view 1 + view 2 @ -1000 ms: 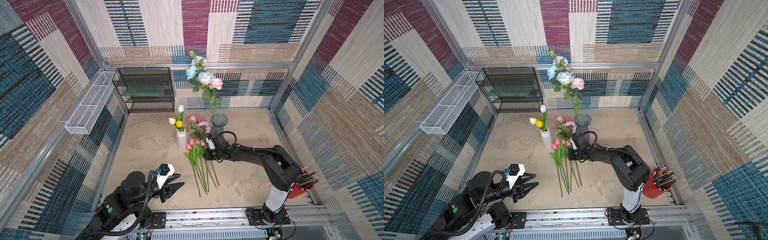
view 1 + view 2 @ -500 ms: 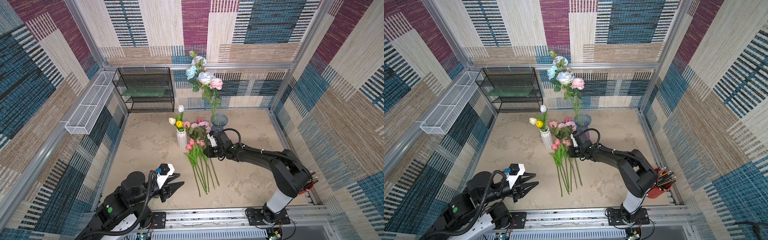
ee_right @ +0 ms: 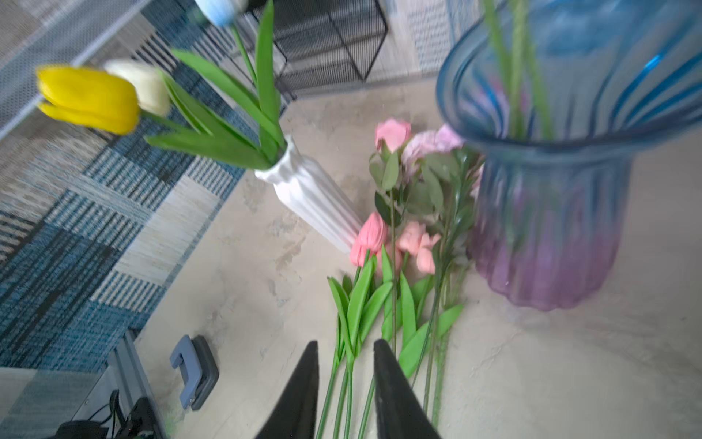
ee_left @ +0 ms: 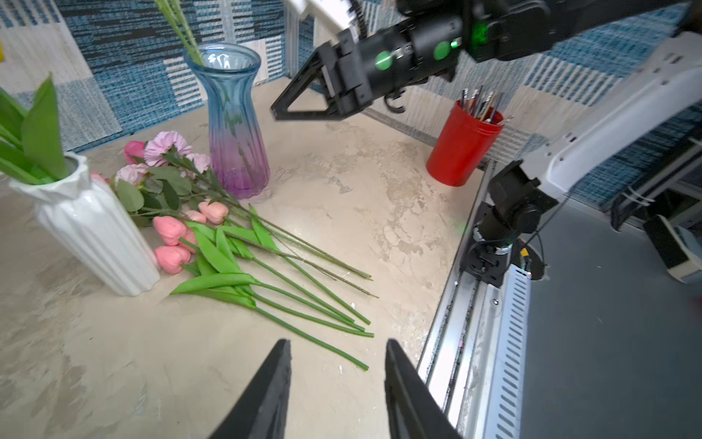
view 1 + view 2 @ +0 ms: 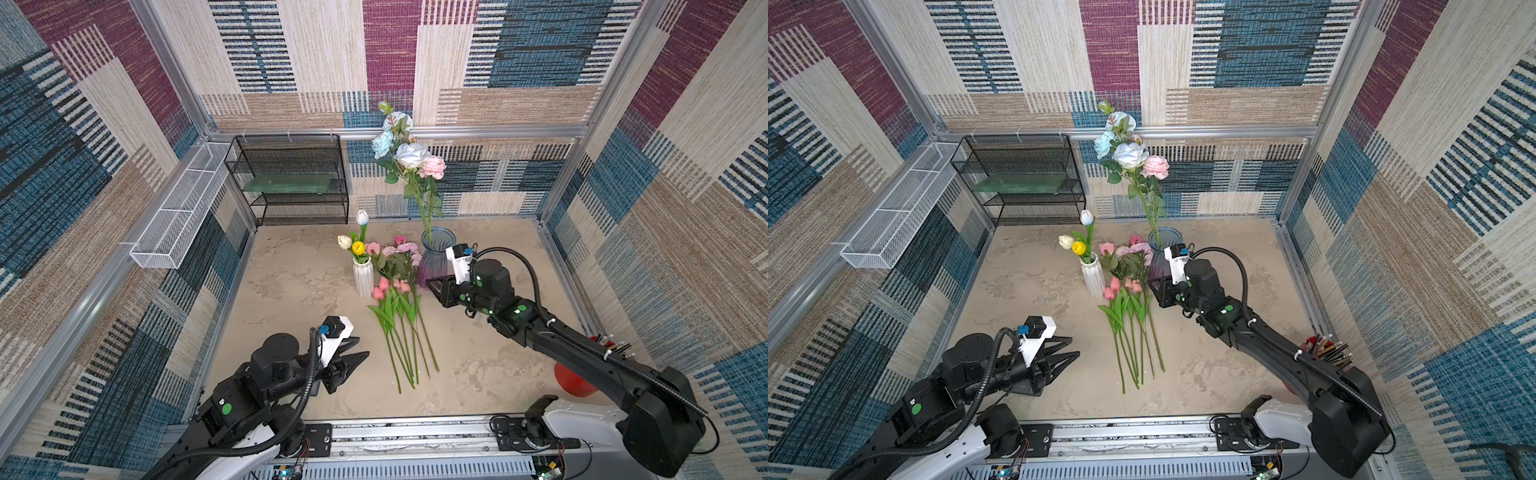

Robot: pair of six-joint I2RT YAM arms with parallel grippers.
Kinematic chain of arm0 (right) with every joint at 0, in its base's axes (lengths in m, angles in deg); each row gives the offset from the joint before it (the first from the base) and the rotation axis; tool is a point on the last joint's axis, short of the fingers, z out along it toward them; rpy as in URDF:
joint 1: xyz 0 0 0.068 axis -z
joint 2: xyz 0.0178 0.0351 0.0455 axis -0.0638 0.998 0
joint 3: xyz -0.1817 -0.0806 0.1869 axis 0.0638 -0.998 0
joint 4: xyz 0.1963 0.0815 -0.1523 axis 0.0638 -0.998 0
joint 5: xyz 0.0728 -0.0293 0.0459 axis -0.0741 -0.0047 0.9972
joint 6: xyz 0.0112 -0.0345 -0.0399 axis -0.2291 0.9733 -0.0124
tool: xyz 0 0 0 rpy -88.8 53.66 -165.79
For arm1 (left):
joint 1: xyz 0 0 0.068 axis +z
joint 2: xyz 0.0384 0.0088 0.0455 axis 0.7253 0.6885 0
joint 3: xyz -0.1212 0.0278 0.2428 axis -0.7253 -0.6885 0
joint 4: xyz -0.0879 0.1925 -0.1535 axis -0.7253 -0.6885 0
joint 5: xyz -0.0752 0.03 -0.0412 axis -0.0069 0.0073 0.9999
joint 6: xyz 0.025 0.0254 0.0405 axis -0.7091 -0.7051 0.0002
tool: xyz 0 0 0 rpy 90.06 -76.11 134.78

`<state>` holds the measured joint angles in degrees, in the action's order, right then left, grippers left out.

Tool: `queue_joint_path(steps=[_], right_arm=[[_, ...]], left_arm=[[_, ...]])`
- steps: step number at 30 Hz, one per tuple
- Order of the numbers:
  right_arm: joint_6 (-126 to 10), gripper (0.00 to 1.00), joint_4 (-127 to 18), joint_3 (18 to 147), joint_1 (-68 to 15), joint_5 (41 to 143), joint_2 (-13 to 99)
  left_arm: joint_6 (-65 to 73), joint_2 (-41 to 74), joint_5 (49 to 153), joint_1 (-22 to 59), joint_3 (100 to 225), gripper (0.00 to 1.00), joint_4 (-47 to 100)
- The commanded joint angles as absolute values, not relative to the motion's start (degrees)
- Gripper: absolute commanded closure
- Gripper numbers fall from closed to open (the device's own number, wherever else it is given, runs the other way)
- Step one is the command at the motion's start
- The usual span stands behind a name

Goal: Pick out pink flowers from the vase
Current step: Pick up the flower from the vase.

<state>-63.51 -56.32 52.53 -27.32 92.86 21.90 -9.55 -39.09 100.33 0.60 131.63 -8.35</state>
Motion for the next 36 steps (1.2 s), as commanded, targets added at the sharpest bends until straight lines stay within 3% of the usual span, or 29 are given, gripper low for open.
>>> queue_joint_path(steps=[1, 6, 11, 18, 25, 36], right_arm=[[-61.77, 0.64, -48.34, 51.01, -24.45, 94.63, 18.42], [-56.04, 0.59, -46.41, 53.65, -21.14, 91.93, 18.35], [-50.2, 0.57, -45.2, 59.61, -17.75, 93.81, 25.04], [-49.03, 0.57, -38.9, 66.11, -12.44, 103.89, 36.1], [-46.94, 0.55, -32.78, 69.75, -12.33, 110.96, 44.43], [-47.12, 0.58, -30.31, 71.29, -12.52, 108.52, 50.45]], left_arm=[[-7.47, -33.45, 97.29, 0.57, 135.13, 0.57, -7.74], [-5.9, -24.75, 98.1, 0.45, 138.11, 0.59, -7.61], [-6.46, -22.25, 95.97, 0.33, 137.35, 0.59, -9.95], [-11.21, -30.54, 96.93, 0.35, 134.63, 0.57, -14.72], [-12.74, -40.82, 100.53, 0.35, 132.9, 0.55, -18.35], [-12.17, -45.38, 103.28, 0.35, 129.7, 0.55, -14.78]])
